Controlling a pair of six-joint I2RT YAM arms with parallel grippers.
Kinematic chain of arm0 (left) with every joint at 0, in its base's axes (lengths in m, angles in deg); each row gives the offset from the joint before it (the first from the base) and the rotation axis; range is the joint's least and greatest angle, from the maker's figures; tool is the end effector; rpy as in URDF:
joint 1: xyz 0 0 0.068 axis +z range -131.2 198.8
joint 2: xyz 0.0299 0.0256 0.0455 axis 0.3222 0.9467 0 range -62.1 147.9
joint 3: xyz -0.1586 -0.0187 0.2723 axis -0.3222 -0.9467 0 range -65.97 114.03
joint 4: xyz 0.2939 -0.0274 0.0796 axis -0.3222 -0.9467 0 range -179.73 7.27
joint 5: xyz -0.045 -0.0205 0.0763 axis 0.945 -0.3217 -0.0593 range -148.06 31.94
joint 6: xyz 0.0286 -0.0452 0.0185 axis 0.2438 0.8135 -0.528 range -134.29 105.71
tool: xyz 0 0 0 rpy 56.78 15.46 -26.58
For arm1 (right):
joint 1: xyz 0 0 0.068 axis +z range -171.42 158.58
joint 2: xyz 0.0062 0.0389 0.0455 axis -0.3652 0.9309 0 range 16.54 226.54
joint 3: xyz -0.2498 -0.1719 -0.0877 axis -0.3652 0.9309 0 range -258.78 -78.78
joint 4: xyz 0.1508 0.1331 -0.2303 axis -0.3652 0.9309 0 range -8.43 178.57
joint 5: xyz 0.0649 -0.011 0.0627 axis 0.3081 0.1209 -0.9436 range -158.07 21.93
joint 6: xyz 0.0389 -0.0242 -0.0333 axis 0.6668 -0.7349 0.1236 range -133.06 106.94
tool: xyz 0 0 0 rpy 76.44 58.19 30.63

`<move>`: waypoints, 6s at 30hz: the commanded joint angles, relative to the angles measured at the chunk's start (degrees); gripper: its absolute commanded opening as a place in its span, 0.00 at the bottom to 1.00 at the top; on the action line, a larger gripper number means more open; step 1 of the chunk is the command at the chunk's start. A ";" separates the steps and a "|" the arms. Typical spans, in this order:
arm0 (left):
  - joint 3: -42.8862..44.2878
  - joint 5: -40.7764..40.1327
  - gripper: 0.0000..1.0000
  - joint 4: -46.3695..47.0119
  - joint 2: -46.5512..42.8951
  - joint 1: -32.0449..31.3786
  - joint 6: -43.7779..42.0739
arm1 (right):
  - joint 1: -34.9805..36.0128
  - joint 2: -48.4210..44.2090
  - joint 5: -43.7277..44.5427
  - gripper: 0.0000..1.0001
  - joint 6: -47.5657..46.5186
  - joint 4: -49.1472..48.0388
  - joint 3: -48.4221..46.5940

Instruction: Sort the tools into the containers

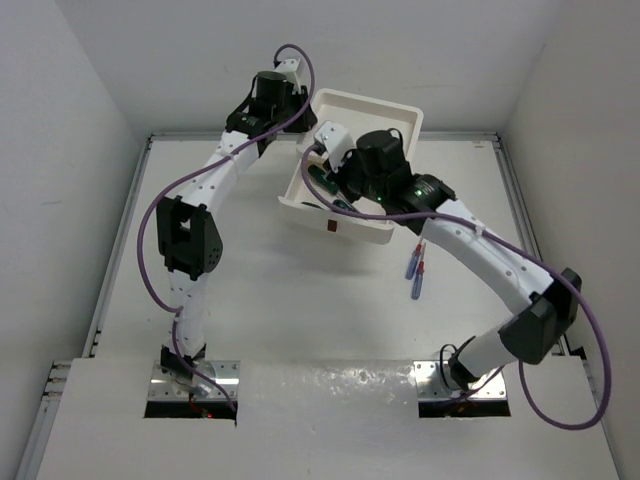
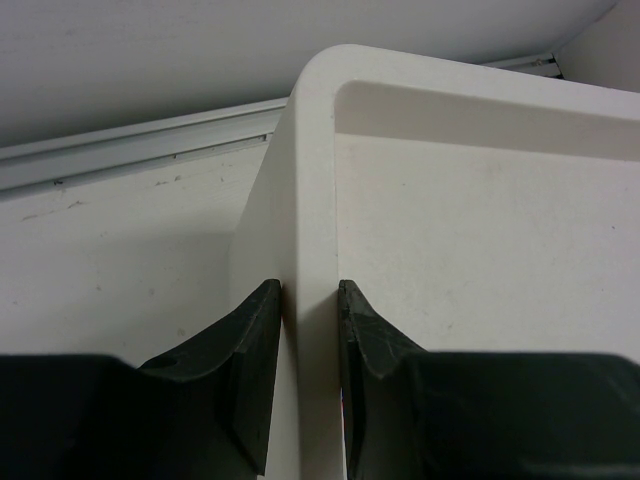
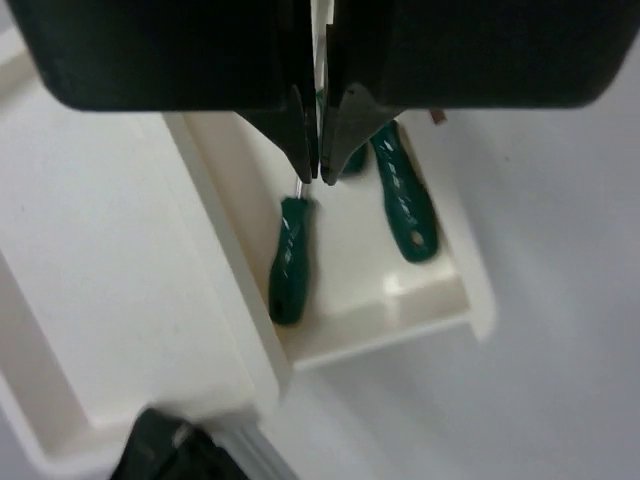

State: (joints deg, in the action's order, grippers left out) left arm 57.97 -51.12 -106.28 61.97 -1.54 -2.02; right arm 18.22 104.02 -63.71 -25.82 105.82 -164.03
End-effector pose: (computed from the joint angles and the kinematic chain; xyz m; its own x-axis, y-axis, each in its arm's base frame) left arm 0.5500 -0.2090 0.3825 -0.4634 -0.0532 -0.8845 0.3585 0.9016 -0.2421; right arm 0.3114 0.2542 0.4193 -0.2060 -0.4565 -0.8655 -0.6450 0.7285 -0.2308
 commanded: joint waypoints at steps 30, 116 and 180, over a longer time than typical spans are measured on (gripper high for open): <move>-3.44 0.79 0.00 -4.49 2.32 -0.49 0.12 | 2.73 0.14 18.74 0.00 18.46 -31.71 24.35; -4.32 3.08 0.00 -2.99 2.58 -1.55 -10.07 | -8.17 3.66 14.44 0.00 24.09 -19.93 14.67; -3.53 7.12 0.00 -2.99 4.25 -2.08 -12.01 | -10.37 21.15 32.73 0.06 42.81 -39.98 12.57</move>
State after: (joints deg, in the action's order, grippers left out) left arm 55.87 -49.88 -98.33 62.84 -2.59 -11.50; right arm 9.50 124.42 -36.81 18.75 74.39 -147.51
